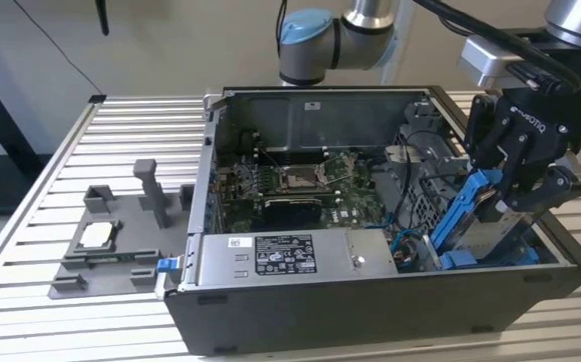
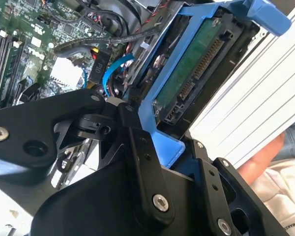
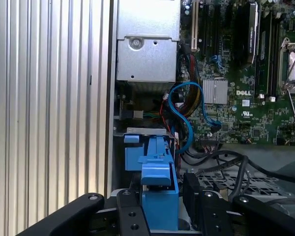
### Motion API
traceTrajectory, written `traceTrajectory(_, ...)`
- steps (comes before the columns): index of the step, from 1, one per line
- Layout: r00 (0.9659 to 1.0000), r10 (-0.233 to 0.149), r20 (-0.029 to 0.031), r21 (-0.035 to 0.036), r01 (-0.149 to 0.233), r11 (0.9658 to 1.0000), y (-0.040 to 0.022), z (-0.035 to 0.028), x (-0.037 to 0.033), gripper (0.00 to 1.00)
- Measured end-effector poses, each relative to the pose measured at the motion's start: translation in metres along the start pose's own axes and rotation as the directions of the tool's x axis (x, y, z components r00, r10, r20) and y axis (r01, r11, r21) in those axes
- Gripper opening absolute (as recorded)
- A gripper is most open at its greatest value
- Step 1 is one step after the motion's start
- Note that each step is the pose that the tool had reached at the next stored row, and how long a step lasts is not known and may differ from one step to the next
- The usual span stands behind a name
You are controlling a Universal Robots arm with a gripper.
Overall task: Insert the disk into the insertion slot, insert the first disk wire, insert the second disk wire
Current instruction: 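Insert the disk into the insertion slot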
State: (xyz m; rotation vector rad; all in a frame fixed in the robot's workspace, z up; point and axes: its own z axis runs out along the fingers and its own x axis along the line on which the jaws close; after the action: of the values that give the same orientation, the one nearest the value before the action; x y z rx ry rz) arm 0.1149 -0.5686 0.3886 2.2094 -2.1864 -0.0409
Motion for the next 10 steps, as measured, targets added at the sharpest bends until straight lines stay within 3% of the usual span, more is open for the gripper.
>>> traceTrajectory(1,1.0,0.0,0.0001,0.0,0.0,1.0,0.0,0.0001,0.0,0.45)
traceTrajectory(4,1.0,0.0,0.0001,-0.0001,0.0,1.0,0.0,0.0003,0.0,0.32)
traceTrajectory(10,1.0,0.0,0.0,0.0,0.0,1.0,0.0,0.0005,0.0,0.32)
